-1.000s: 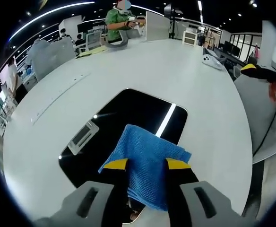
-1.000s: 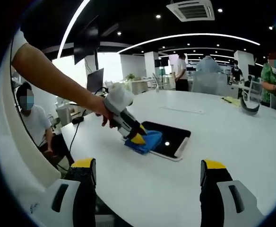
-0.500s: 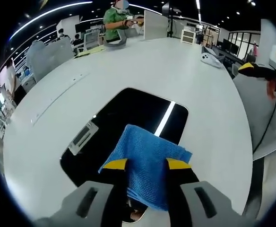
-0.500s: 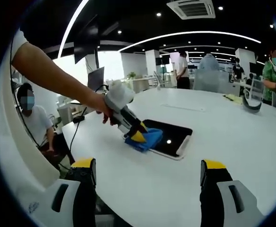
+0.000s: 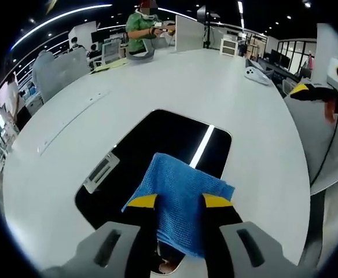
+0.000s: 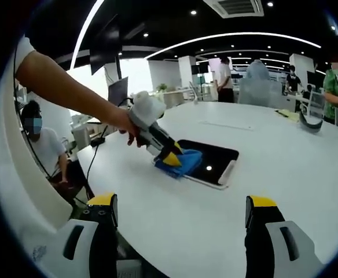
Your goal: Wipe the mirror surface with the cleaning cloth until all visible marks leave the cleaned area.
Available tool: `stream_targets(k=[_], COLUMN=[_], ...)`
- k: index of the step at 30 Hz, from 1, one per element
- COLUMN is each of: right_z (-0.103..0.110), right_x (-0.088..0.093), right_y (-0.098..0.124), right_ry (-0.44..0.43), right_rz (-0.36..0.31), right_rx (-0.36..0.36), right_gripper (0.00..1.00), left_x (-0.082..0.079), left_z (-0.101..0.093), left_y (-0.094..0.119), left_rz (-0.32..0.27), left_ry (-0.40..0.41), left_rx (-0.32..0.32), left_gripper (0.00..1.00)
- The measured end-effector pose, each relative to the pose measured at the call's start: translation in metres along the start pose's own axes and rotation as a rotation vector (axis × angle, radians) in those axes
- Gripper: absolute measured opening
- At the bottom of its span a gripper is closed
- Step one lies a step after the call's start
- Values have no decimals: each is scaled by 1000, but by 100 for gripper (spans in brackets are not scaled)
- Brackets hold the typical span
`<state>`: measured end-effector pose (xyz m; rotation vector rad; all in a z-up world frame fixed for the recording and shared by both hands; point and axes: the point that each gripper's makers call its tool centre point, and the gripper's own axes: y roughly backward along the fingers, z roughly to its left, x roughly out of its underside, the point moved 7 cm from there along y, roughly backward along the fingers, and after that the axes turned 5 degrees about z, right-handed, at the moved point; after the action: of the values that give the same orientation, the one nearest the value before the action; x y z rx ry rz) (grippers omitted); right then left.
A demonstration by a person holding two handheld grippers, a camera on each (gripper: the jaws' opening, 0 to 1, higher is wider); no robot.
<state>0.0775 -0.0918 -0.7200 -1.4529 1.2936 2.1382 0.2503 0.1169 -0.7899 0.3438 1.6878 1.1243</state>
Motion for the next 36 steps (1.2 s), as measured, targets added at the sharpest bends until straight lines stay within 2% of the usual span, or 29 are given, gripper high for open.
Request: stream_targets(k=[36], right_z=[-8], right_x=[-9], right_y=[-8], right_ry=[-18], right_rz=[2], right_rx=[26], right_gripper=[91], left_x=[-9], left_z=[25], left_y=[-5], left_rz=[9], left_ry=[2], left_rx=[-4], left_gripper=[27])
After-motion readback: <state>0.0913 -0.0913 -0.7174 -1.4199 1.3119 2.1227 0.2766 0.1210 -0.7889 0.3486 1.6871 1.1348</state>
